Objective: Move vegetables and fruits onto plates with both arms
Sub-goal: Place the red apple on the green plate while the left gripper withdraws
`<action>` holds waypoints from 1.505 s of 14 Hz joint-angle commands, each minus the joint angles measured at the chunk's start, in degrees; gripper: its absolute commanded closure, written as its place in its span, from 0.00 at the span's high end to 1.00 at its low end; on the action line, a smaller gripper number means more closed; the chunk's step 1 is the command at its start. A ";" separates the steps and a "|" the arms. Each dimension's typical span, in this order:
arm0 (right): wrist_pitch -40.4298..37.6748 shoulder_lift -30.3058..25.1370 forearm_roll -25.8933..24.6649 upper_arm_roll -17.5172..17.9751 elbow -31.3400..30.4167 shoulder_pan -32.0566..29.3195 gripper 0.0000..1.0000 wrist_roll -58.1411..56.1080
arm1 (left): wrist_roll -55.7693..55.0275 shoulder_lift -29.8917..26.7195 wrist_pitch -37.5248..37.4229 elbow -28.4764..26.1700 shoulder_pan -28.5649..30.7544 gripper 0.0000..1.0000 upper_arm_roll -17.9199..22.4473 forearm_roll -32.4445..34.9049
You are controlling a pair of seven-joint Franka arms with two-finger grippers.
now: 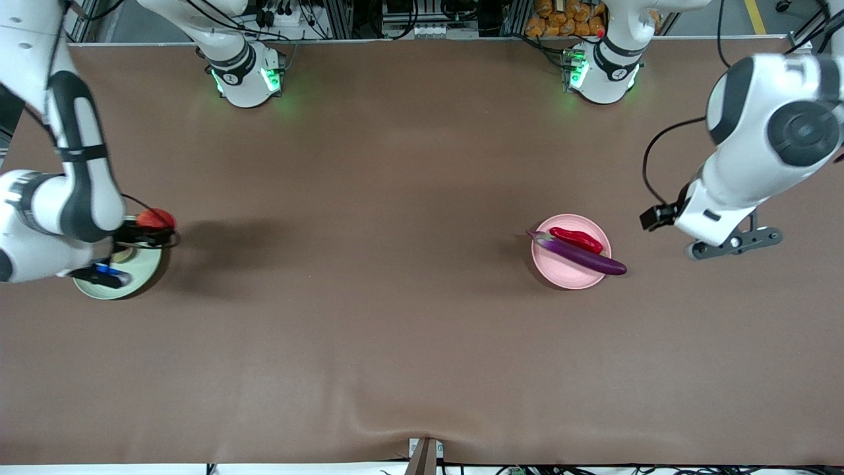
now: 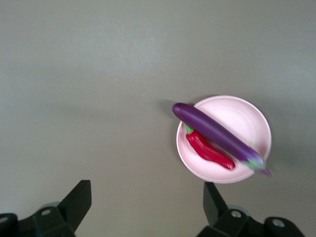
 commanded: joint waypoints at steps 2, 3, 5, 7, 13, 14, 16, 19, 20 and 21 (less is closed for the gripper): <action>6.29 2.85 -4.20 1.56 0.09 -4.12 0.00 -5.25 | 7.43 -5.86 -4.41 1.02 0.17 1.00 -0.03 -1.69; 6.57 3.46 -3.68 1.56 0.53 -4.39 0.00 -5.43 | 9.10 -7.18 -6.16 1.02 0.17 1.00 -0.03 -1.69; 6.57 3.99 -3.24 1.56 1.06 -4.31 0.29 -5.17 | 14.27 -9.74 -10.03 0.93 0.26 1.00 -0.12 -1.69; 6.13 4.61 -3.15 1.65 2.11 -4.22 1.00 -5.17 | 16.49 -9.84 -10.22 1.54 3.32 1.00 -1.25 -2.47; -12.54 3.91 -3.15 6.29 14.21 -3.25 1.00 -4.82 | 19.05 -9.31 -16.72 9.71 5.36 1.00 -3.27 -5.29; -15.37 3.82 -3.15 8.13 17.55 -3.25 1.00 -4.64 | 19.05 -9.31 -17.51 10.33 5.71 1.00 -3.54 -5.64; -17.07 3.21 -3.76 12.96 23.71 -3.69 1.00 -5.26 | 18.87 -9.13 -17.61 10.77 5.71 1.00 -3.54 -5.82; -23.30 3.38 -3.68 17.62 35.75 -3.60 1.00 -5.26 | 19.14 -6.94 -18.13 13.32 6.58 1.00 -3.46 -8.10; -24.44 2.86 -3.68 19.12 37.00 -3.43 1.00 -5.26 | 19.05 -6.85 -18.13 13.76 6.68 1.00 -3.37 -8.28; -25.24 0.76 -3.76 20.18 37.79 -3.08 1.00 -5.08 | 19.05 -6.93 -18.13 13.76 6.68 1.00 -3.28 -8.28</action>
